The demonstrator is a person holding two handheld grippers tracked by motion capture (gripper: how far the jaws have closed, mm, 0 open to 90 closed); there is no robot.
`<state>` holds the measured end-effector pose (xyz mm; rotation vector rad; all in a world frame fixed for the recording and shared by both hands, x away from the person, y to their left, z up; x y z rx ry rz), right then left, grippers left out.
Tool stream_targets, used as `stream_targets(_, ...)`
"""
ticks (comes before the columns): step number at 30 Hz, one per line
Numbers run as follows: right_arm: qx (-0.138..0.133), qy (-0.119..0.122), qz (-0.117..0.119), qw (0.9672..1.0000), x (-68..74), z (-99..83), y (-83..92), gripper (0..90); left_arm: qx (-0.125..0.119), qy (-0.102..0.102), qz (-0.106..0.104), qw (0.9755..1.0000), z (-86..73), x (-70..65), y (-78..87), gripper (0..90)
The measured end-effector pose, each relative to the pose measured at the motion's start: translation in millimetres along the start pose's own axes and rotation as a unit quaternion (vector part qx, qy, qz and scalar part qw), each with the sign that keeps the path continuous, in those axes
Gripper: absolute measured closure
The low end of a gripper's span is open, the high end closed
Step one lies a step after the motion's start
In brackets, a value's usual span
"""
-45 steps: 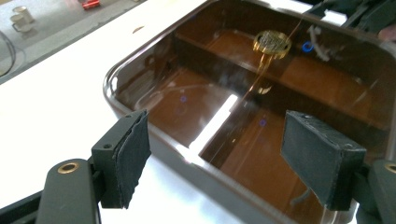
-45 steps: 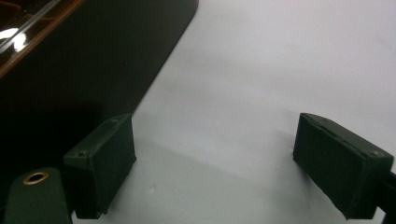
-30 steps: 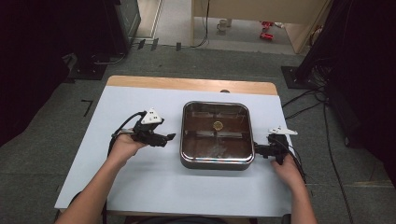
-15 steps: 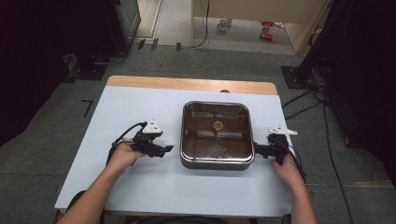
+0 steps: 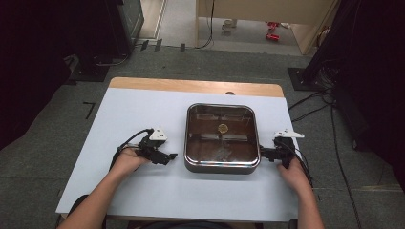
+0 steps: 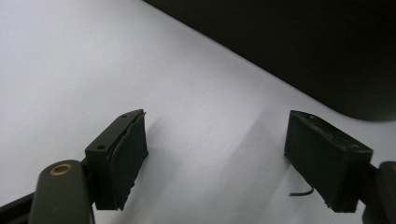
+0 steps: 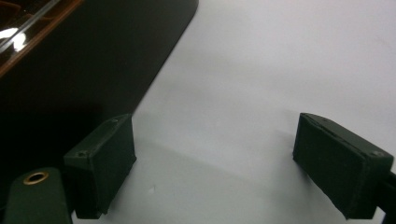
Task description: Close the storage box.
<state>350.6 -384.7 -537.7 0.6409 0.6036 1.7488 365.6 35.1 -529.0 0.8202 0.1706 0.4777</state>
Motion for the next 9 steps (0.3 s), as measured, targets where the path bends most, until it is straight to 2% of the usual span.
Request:
stream_targets(5,0.000,0.000,0.000,1.0000,0.0,0.0,0.0,12.7,-0.002,0.001,0.004,1.0000,-0.2,-1.2,-0.8,16.8)
stream_targets(9,0.000,0.000,-0.001,1.0000,0.0,0.0,0.0,12.7,-0.014,0.006,0.008,0.9999,-1.7,-2.3,-1.2,16.1)
Point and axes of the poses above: each handheld gripper's, and its own axes: y roughly backward along the jaws, z roughly out of its top, x roughly to its left, the point moved 5 cm from there along -y, roughly forward along the jaws, and after that the axes turned 4 degrees about -y, right-handed, at the moved point
